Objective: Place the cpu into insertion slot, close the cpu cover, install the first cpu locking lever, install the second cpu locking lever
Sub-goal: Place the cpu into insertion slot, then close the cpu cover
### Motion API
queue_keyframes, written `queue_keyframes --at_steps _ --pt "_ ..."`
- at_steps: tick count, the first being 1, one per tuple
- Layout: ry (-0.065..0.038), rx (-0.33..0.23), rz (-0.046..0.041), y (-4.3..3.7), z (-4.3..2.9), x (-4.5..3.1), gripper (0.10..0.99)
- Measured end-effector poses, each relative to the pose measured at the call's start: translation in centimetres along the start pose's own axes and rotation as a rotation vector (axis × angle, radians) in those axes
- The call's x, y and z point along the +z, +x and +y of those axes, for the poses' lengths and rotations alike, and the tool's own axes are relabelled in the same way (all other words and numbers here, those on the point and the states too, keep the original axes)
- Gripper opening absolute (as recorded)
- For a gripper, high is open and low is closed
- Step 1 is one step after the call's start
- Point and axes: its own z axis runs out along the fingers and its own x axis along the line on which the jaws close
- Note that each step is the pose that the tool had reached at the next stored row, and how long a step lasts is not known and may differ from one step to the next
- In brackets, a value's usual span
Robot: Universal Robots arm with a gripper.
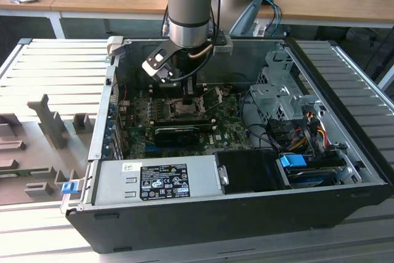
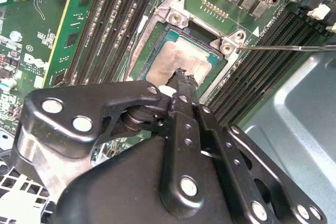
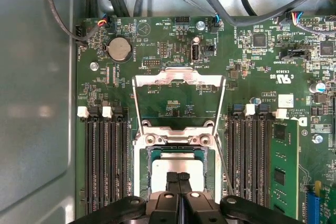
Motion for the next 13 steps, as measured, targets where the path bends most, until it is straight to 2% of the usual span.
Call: queue_keyframes --at_steps 11,13 --pt "0.000 0.000 0.0002 0.00 0.02 -0.34 0.106" --pt "0.012 0.000 -0.0002 0.00 0.82 -0.32 0.106"
